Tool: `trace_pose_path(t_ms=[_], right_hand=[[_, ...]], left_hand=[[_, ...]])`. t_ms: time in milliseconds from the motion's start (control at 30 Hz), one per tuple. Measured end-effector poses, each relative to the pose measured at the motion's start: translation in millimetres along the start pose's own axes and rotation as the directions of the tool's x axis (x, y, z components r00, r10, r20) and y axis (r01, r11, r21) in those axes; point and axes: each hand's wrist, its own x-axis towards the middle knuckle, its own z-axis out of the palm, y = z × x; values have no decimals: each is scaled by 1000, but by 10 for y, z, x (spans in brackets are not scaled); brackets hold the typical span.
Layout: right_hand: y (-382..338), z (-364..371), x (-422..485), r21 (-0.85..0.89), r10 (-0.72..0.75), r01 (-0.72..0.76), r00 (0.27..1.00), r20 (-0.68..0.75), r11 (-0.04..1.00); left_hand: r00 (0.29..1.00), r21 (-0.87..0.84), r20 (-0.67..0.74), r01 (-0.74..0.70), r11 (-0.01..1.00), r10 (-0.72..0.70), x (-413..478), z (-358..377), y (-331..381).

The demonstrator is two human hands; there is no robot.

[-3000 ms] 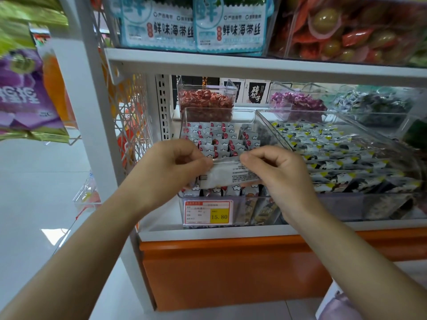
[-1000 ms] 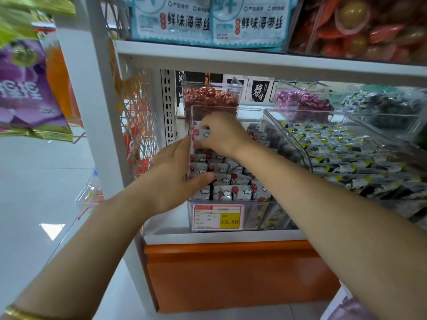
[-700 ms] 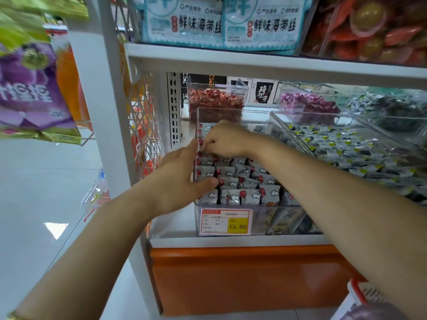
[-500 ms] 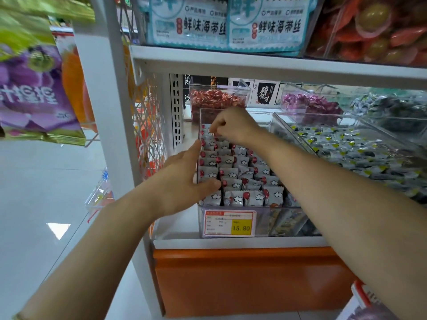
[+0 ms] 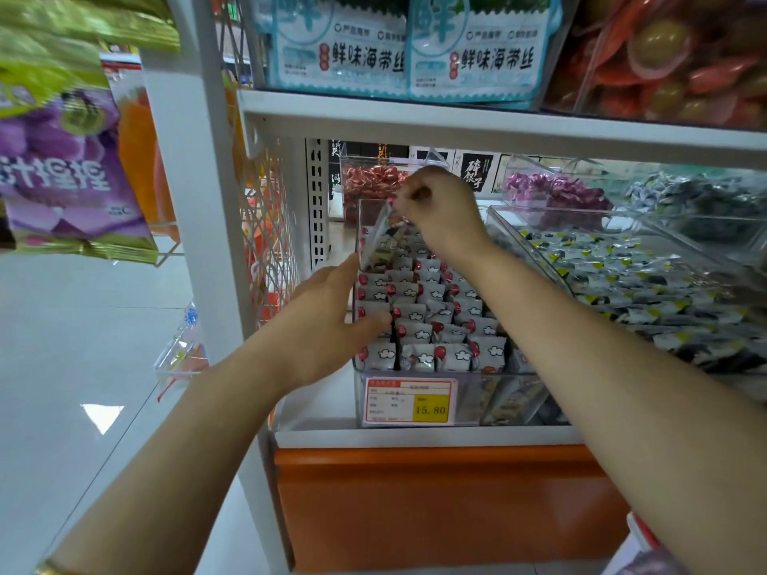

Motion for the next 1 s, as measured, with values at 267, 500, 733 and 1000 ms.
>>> trace_pose_path(t_ms=[267,500,733,1000], right_hand=[[-56,-545,-735,436,308,-209,936,-171,876],[-79,-624,-1173,849,537,-362,836,112,386],[-92,-655,-1262,882,500,-425,820,279,204],[-76,-667,-1256,863,508,-500,762,402,66]], left_hand=[[897,35,-439,-44,998,55,-85,10,185],[945,-361,-325,-100,927,-24,-212,78,370],[954,-790,-159,32,612,-254,-208,106,355],[956,-928,-76,37,372,-284,-194,68,379]])
